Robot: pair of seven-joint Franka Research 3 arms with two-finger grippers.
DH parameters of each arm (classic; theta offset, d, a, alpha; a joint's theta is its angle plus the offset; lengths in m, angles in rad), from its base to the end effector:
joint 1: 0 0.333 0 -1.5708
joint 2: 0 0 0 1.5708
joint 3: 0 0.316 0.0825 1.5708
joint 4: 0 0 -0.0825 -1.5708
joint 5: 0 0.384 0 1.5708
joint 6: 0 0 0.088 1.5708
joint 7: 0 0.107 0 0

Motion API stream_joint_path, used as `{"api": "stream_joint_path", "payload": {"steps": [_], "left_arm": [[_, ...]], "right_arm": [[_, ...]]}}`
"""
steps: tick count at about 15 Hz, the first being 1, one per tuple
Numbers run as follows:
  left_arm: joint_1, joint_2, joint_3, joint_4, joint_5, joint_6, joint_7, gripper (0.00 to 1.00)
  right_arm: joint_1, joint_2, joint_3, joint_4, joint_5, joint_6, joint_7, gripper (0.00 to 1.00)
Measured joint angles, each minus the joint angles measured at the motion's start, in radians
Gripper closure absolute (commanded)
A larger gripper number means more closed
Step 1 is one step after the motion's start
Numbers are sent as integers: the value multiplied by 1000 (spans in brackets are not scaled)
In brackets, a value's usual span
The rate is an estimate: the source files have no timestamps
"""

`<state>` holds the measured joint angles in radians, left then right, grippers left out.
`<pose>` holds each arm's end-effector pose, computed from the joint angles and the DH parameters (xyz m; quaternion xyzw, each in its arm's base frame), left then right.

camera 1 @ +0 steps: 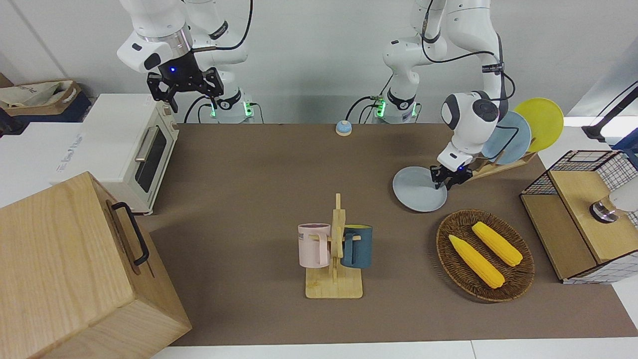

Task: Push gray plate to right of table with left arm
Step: 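Lower the left gripper onto the near edge of the gray plate, then push the gray plate with the left gripper across the table toward the toaster oven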

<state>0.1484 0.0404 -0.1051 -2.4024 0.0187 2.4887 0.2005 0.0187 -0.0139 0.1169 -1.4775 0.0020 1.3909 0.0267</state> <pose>0.4977 0.0214 0.3017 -0.9960 0.0857 -0.0224 0.0065 0.5261 0.0726 0.6601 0.9979 0.0545 -0.0363 0.0028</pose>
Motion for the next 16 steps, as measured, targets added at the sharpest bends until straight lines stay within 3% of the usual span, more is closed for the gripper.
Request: {"api": "stream_joint_path", "payload": {"steps": [16], "left_arm": [[-14, -16, -17, -1, -2, 6, -66, 1000]], "right_arm": [[0, 0, 0, 0, 0, 0, 0, 17]]}}
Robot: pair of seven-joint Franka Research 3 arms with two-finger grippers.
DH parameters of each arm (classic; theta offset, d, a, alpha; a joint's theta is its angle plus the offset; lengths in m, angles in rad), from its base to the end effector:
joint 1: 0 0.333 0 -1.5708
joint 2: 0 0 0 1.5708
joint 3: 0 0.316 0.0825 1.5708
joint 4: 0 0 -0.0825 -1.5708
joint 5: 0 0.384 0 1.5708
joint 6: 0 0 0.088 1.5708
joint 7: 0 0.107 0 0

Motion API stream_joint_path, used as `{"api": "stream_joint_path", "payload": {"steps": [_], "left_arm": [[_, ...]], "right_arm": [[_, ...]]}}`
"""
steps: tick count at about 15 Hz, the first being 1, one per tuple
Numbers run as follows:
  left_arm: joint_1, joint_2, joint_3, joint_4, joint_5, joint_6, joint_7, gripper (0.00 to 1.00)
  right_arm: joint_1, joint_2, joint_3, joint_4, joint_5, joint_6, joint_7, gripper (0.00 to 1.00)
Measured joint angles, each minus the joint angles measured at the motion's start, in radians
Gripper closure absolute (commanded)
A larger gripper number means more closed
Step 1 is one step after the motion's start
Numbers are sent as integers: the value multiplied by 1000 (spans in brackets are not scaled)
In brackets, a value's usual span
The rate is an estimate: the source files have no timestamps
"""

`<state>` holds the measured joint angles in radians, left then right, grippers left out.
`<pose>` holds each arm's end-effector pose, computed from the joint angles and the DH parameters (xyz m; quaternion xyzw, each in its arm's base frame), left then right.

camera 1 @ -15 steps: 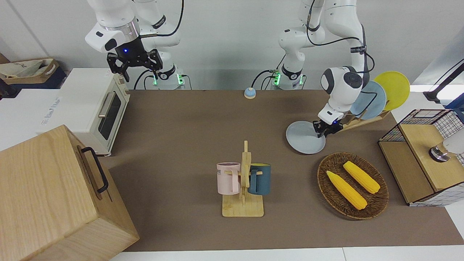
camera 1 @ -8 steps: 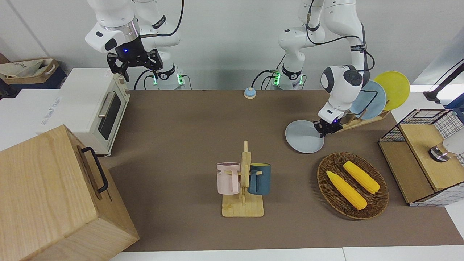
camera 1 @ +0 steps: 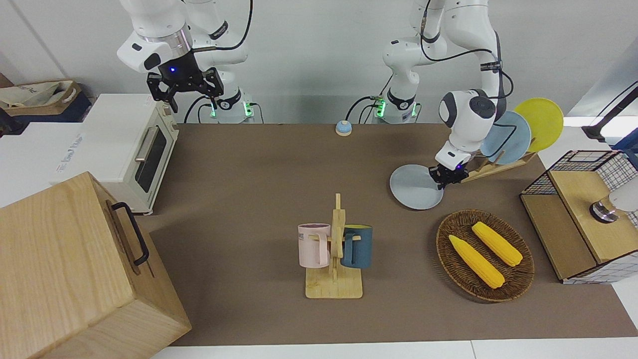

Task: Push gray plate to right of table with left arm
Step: 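Push the gray plate with the left gripper across the table toward the toaster oven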

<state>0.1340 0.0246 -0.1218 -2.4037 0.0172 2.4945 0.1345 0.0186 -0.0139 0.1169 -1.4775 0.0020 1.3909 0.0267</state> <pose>0.4988 0.0059 0.3096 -0.9971 0.0677 -0.0328 0.0063 0.5261 0.0725 0.6601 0.9979 0.0544 -0.0363 0.0028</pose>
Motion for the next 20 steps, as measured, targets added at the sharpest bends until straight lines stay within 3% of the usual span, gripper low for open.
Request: {"api": "stream_joint_path", "payload": {"steps": [15, 20], "left_arm": [[-448, 4, -17, -7, 0, -4, -716, 1000], [-651, 6, -21, 31, 1, -60, -1002, 1000]], "right_arm": [[0, 0, 0, 0, 0, 0, 0, 17], [0, 0, 0, 0, 0, 0, 0, 17]]}}
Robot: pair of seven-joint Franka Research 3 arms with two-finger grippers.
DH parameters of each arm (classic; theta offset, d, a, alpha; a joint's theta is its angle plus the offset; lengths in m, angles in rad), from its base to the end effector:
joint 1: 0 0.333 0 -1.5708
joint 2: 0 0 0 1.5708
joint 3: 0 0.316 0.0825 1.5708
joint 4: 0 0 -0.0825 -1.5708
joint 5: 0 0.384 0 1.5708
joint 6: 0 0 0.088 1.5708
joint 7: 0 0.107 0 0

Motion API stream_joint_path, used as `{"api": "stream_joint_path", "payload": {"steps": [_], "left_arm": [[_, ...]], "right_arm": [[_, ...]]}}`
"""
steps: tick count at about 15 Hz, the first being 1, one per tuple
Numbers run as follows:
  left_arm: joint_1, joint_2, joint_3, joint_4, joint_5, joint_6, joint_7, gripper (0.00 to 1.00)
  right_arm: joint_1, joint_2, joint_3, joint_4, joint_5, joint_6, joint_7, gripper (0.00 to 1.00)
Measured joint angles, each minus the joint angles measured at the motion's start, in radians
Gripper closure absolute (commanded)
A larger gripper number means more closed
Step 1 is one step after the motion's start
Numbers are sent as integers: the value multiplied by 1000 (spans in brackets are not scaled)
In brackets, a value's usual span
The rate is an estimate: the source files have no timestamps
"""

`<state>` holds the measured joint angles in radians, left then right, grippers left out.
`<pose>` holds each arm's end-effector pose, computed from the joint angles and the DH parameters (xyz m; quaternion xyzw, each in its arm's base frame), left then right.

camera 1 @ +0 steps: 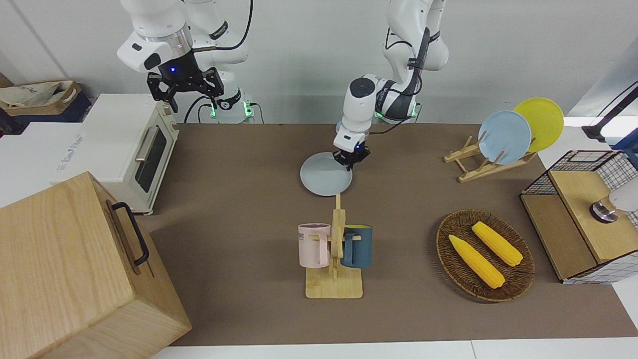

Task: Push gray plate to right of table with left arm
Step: 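Push the gray plate with the left gripper across the table toward the toaster oven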

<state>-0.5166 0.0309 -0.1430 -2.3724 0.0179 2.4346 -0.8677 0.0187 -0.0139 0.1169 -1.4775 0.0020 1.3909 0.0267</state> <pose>0.3975 -0.3082 0.3138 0.9951 0.0972 0.0140 0.0083 0.5261 0.0726 0.6601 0.9979 0.0545 -0.0363 0.0028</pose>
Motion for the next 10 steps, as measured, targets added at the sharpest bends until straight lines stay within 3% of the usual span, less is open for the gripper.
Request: {"api": "stream_joint_path", "payload": {"steps": [5, 10], "left_arm": [[-137, 38, -1, 55, 0, -25, -213, 1000], [-243, 162, -2, 234, 0, -128, -405, 1000]], "right_arm": [[0, 0, 0, 0, 0, 0, 0, 17], [0, 0, 0, 0, 0, 0, 0, 17]]}}
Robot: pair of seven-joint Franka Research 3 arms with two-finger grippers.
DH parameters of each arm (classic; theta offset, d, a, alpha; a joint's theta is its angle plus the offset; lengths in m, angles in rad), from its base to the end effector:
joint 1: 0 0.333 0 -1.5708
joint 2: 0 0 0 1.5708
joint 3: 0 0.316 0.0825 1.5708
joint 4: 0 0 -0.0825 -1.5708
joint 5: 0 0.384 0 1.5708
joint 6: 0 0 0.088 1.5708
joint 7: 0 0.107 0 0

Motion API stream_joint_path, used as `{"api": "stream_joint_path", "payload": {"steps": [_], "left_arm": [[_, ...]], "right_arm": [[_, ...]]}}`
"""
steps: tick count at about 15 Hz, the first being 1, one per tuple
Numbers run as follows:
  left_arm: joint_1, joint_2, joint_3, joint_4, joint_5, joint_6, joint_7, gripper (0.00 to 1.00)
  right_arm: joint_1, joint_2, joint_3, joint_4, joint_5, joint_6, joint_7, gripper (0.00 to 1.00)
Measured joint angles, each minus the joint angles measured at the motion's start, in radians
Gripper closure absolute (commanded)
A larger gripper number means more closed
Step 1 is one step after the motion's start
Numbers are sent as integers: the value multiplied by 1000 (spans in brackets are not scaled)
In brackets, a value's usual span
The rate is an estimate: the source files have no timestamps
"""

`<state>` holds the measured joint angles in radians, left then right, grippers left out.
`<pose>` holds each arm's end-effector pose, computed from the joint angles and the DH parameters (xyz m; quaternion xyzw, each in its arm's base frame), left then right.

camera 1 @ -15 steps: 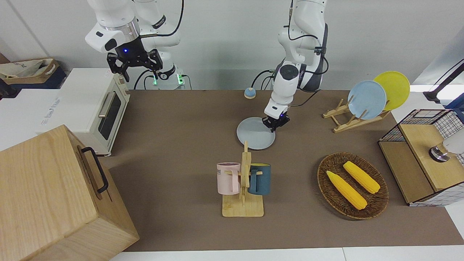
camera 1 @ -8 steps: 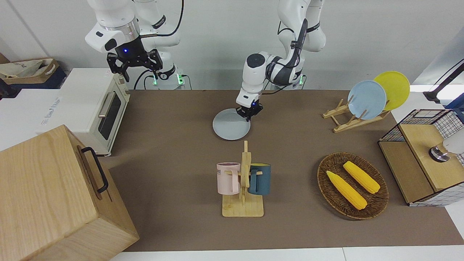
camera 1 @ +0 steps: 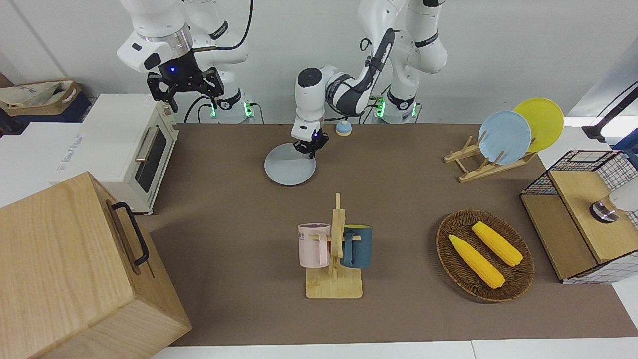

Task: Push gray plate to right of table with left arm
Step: 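Push the gray plate with the left gripper across the table toward the toaster oven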

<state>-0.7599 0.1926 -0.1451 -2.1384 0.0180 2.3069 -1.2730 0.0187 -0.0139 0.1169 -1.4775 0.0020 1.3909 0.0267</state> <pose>0.3482 -0.4412 0.3146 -0.9839 -0.1781 0.0115 0.0064 0.5261 0.0726 0.6601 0.9979 0.0545 -0.0363 0.0028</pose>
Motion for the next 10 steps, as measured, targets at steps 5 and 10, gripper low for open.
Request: {"api": "stream_joint_path", "payload": {"steps": [5, 10], "left_arm": [[-65, 91, 1, 110, 0, -19, -123, 1000], [-89, 126, 3, 157, 2, -26, -181, 943]], "right_arm": [[0, 0, 0, 0, 0, 0, 0, 17], [0, 0, 0, 0, 0, 0, 0, 17]]}}
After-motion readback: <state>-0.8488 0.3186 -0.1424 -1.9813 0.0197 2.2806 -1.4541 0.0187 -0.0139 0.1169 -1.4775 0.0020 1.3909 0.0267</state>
